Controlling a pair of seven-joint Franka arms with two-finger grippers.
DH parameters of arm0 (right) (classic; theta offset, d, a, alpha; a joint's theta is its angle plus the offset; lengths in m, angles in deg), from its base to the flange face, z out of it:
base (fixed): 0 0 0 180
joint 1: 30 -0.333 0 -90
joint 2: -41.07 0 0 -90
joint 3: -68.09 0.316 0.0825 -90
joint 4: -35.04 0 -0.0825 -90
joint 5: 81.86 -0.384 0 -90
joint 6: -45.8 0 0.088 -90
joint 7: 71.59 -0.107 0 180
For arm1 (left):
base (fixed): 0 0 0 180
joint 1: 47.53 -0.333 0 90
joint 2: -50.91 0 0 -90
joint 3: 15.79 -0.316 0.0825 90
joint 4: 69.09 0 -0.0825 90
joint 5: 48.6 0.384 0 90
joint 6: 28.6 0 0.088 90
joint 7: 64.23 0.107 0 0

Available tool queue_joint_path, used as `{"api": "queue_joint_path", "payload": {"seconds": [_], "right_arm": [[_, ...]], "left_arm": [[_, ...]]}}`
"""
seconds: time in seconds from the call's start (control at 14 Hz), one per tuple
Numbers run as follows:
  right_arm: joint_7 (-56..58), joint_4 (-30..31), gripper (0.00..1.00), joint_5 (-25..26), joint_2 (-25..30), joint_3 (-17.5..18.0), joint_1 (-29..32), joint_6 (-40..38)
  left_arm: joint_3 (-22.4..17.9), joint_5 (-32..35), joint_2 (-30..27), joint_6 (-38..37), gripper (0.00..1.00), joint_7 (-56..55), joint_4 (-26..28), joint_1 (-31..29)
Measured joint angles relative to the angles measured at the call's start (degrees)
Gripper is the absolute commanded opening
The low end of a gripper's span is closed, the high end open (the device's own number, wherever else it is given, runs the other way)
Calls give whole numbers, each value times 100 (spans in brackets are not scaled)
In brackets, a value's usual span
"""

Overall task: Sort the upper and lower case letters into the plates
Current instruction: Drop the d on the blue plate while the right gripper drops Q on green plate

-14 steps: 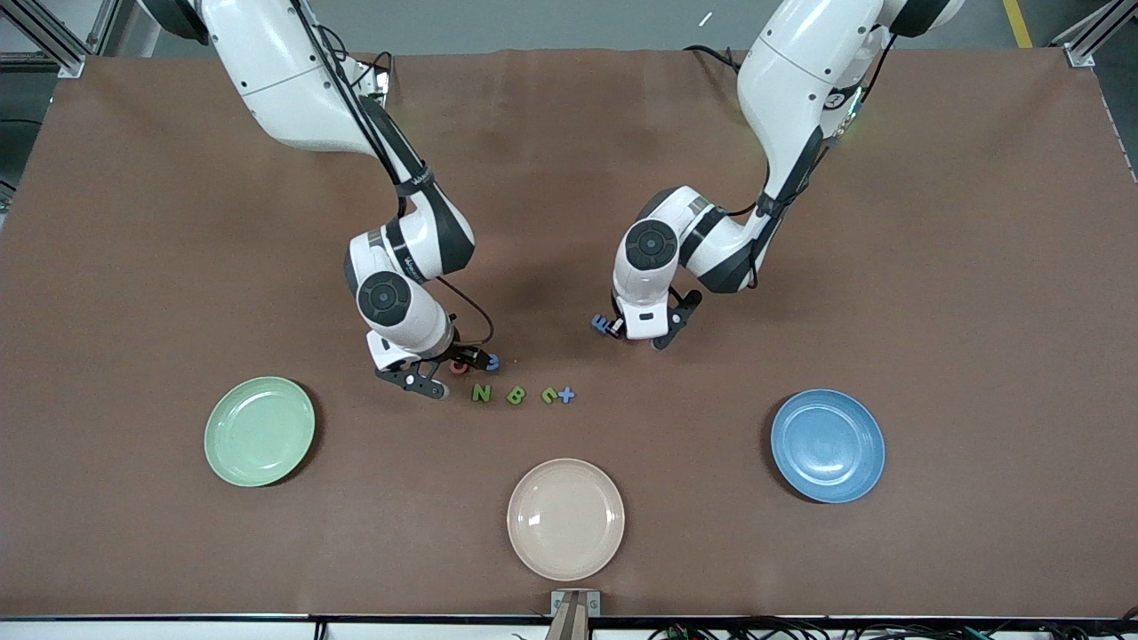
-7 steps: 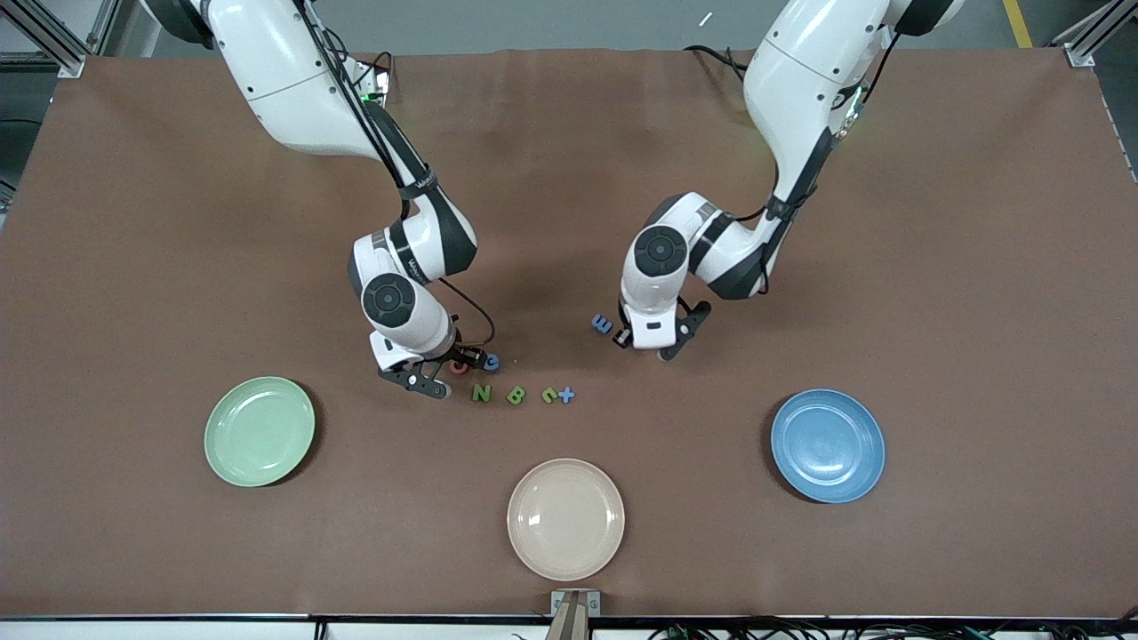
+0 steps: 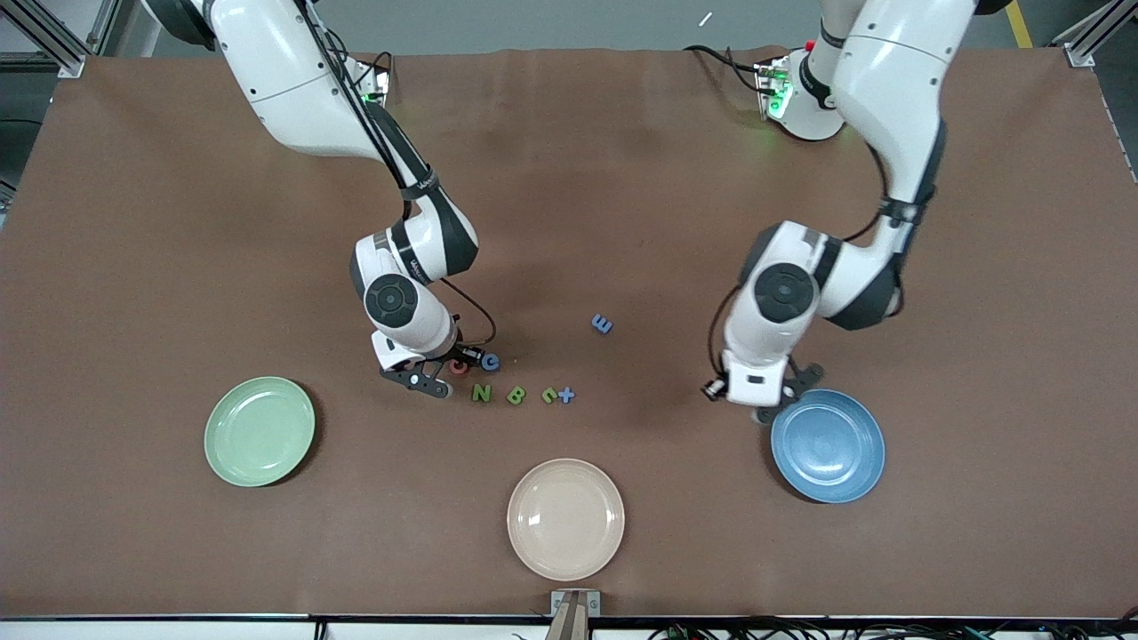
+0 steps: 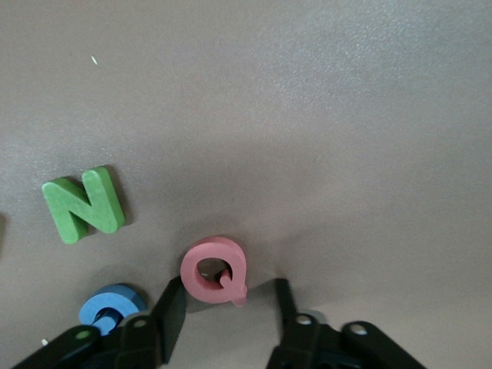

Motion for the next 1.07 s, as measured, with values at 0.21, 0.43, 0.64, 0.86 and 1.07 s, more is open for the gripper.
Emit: {"api": "queue_joint_path", "payload": {"seconds": [0.21,0.43,0.64,0.86,1.07], "right_arm": [[-1,-5,9,0,6,-12,0,1],[61,-72,5,24,5,-97,7,-5],[800,-371,5,266,8,-602,61,-499],[2124,-699,5,306,34,-1033,369,-905],[3707,-918,5,331,49,-1473,735,-1071]], "left_arm": [[7,410,18,-1,7,1236,-9,-701],[12,449,133,-1,66,2019,-12,-1057],[19,452,248,0,100,2236,-14,-1128],[283,451,245,-52,100,1985,-47,-1038],[852,451,224,-144,99,1022,-93,-680]]}}
